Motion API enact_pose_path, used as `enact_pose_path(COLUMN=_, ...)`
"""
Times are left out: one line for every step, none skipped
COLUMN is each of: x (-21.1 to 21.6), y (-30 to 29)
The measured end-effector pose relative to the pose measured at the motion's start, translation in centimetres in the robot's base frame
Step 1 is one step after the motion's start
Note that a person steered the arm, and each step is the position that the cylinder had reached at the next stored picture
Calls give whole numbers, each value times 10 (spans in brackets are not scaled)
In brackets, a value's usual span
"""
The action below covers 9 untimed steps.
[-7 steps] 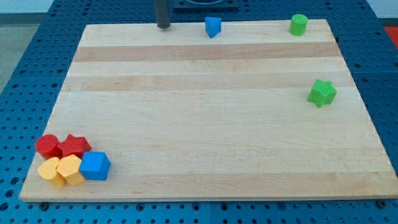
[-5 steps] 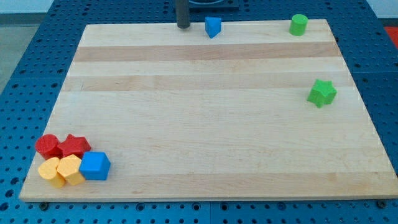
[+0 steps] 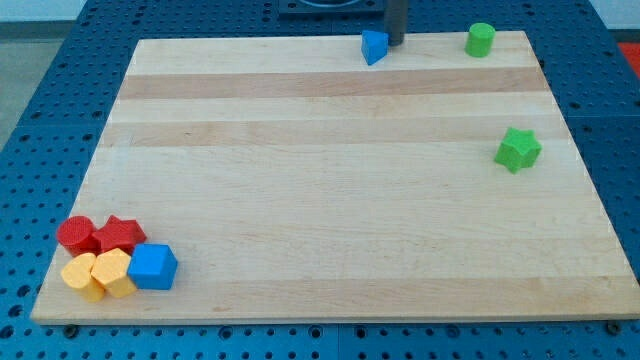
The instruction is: Place the blue triangle to the top of the blue cube
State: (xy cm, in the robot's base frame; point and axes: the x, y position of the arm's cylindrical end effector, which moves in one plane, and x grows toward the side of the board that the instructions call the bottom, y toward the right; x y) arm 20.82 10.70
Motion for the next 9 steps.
enact_pose_path(x=1, y=-8)
enact_pose_path(x=-16, y=-23)
enact_pose_path(x=-2, y=-26)
enact_pose_path(x=20, y=-35)
enact_pose_path(x=22, y=-54)
enact_pose_path(x=29, y=-70)
enact_pose_path(x=52, y=-84)
enact_pose_path(x=76, y=-96)
enact_pose_path(x=80, y=-124)
